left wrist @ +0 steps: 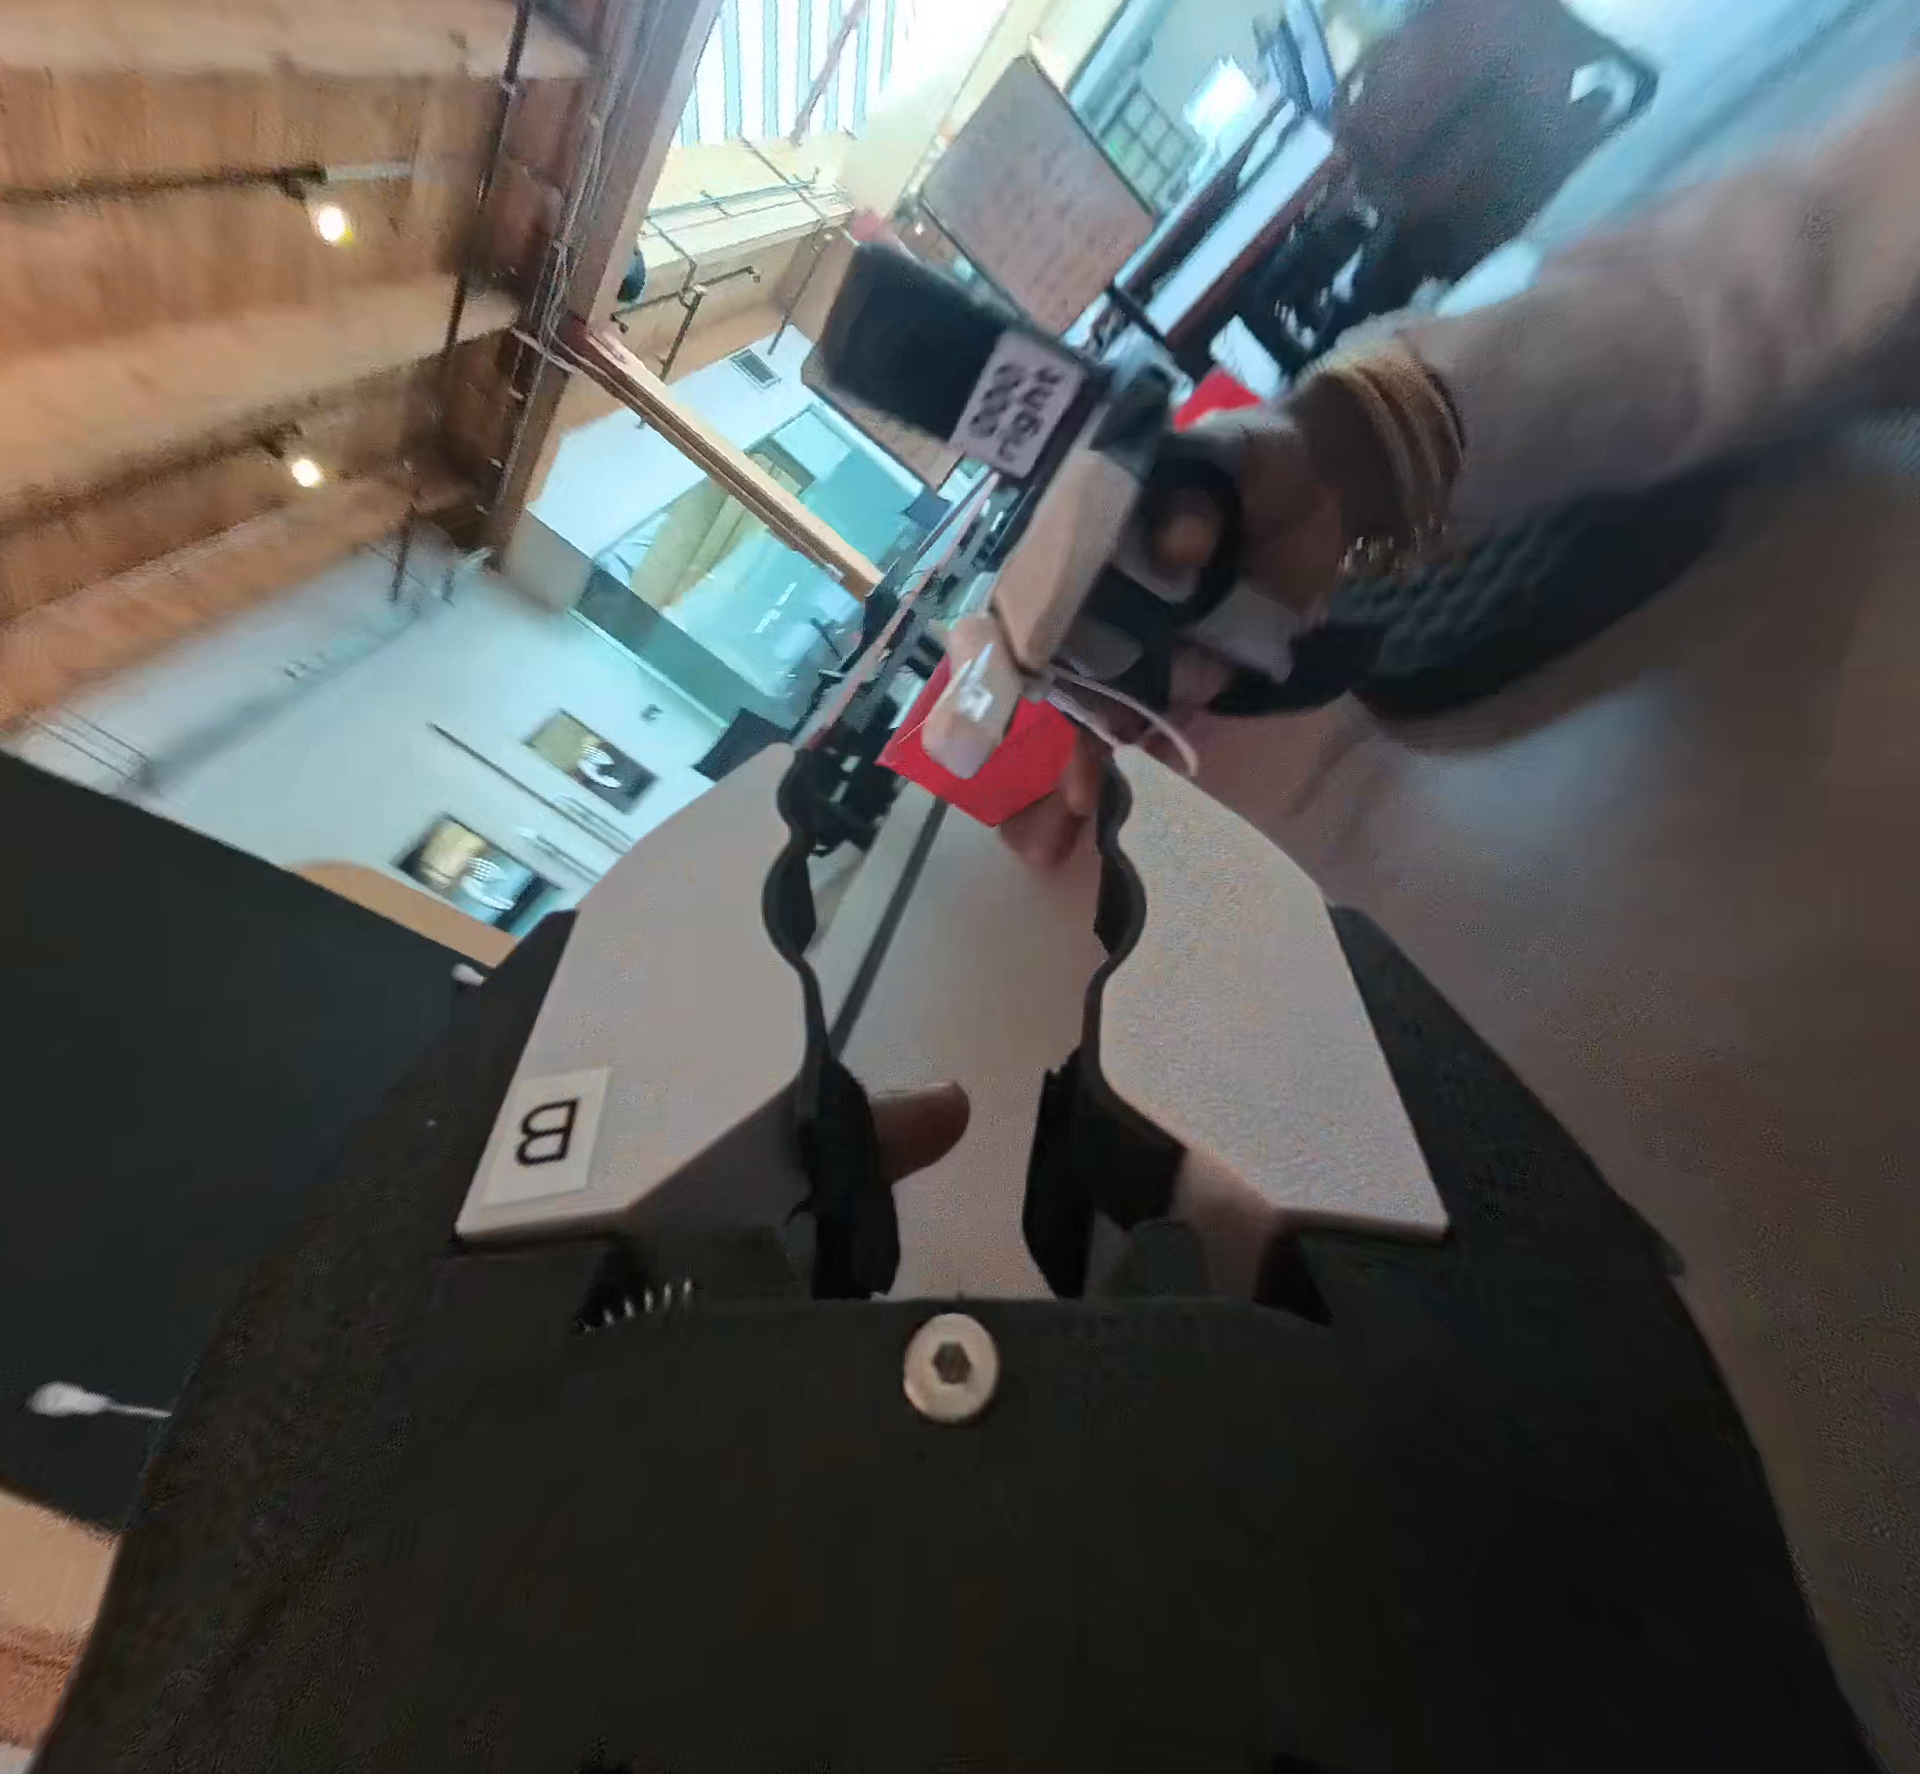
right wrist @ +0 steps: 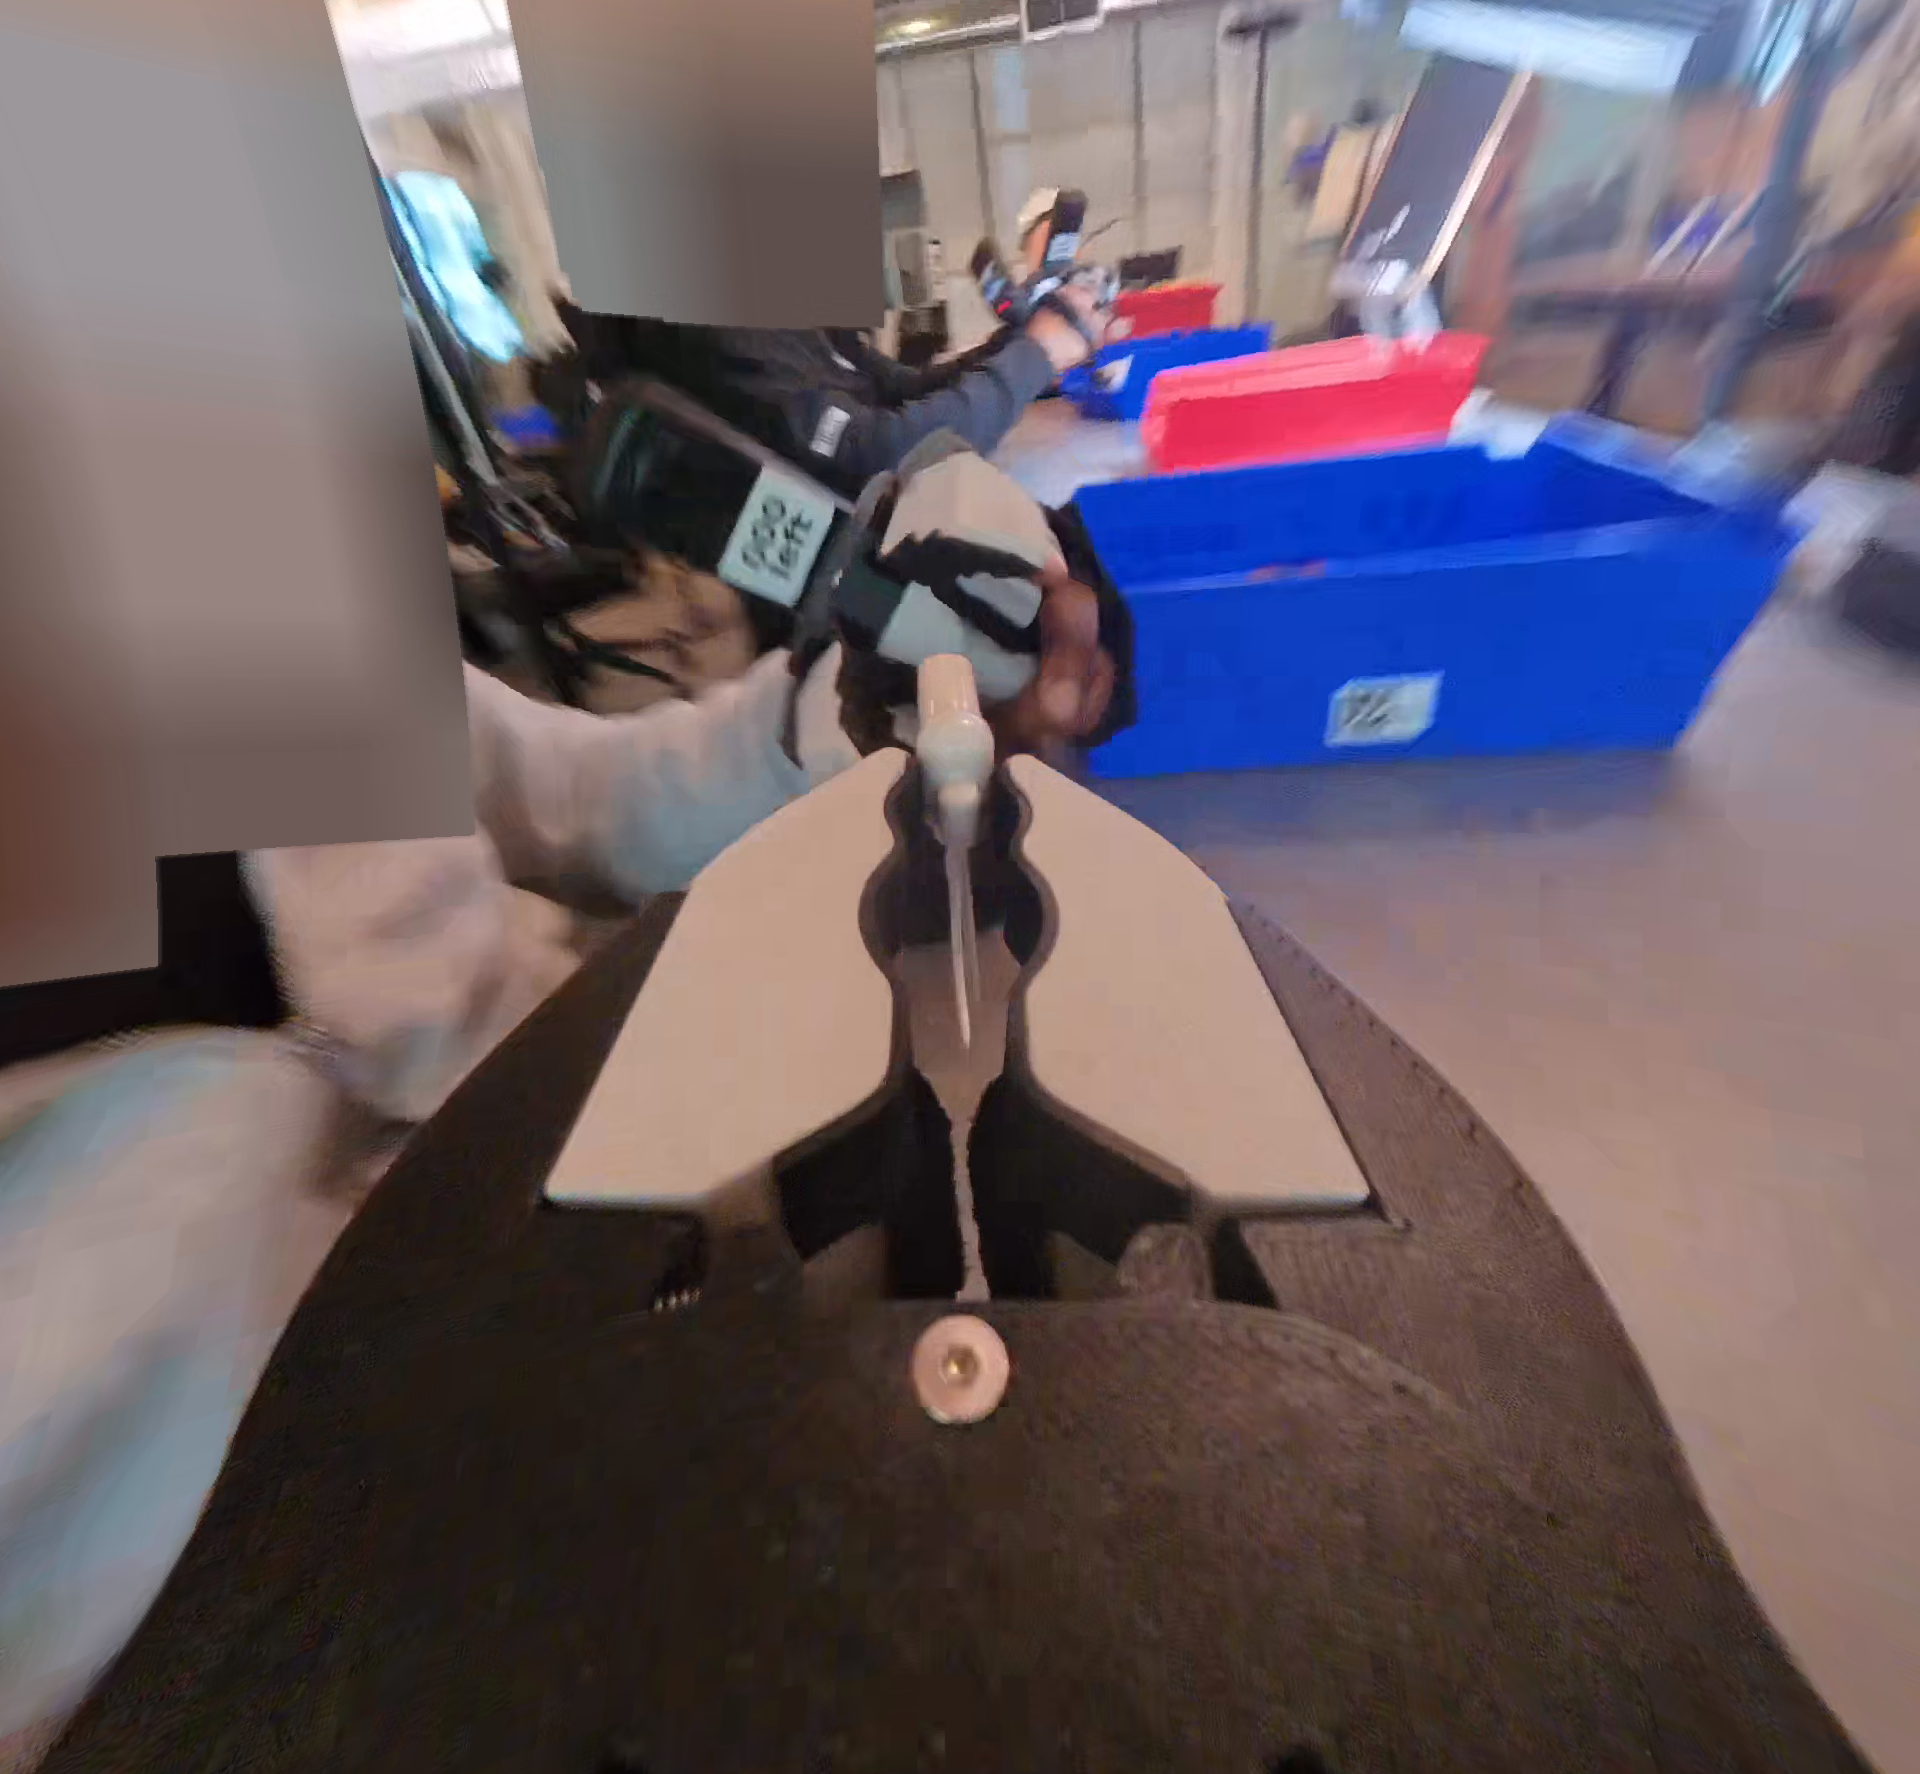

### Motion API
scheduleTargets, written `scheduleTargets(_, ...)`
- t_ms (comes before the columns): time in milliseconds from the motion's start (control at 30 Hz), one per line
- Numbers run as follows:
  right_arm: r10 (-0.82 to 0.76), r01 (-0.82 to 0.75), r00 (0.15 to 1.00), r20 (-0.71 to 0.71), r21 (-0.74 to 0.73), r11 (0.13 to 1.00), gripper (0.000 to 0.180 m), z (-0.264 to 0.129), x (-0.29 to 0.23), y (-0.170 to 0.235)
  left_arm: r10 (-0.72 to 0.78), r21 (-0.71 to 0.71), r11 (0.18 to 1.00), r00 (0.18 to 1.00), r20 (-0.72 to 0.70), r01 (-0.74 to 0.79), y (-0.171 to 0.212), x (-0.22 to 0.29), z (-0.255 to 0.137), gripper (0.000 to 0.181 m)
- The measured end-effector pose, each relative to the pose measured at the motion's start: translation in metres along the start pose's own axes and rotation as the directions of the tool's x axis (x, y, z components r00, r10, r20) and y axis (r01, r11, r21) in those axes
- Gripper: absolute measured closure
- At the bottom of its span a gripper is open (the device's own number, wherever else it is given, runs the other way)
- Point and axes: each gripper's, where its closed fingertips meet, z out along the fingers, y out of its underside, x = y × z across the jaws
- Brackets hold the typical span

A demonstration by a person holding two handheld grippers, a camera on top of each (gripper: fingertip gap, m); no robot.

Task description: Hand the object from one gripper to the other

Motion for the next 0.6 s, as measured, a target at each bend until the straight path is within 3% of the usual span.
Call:
scheduleTargets(67,0.285,-0.285,0.954,0.096,-0.015,0.958,0.167,-0.001,0.0,0.005,0.084,-0.029,0.996,0.996,-0.023,-0.084,0.004,0.009,0.004,0.136)
scheduleTargets(167,0.411,-0.412,0.9,0.144,-0.028,0.911,0.167,0.001,0.001,0.008,0.101,-0.045,0.994,0.994,-0.042,-0.103,0.007,0.014,0.006,0.149)
scheduleTargets(267,0.412,-0.405,0.901,0.137,-0.078,0.911,0.167,0.004,-0.003,0.015,0.101,-0.039,0.994,0.994,-0.044,-0.103,0.005,0.014,0.005,0.154)
scheduleTargets(333,0.421,-0.411,0.896,0.14,-0.094,0.907,0.167,0.006,-0.005,0.018,0.093,-0.052,0.994,0.994,-0.061,-0.096,0.007,0.016,0.005,0.166)
scheduleTargets(433,0.419,-0.409,0.897,0.142,-0.094,0.908,0.167,0.007,-0.005,0.018,0.008,-0.063,0.998,0.996,-0.085,-0.013,0.007,0.016,0.005,0.167)
scheduleTargets(533,0.282,-0.284,0.953,0.109,0.005,0.959,0.147,0.007,-0.001,0.006,-0.238,-0.041,0.971,0.964,-0.115,0.234,0.003,0.009,0.001,0.167)
scheduleTargets(600,0.087,-0.093,0.995,0.054,0.131,0.987,0.133,0.0,0.0,-0.013,-0.452,-0.04,0.891,0.875,-0.176,0.452,0.002,0.005,-0.004,0.167)
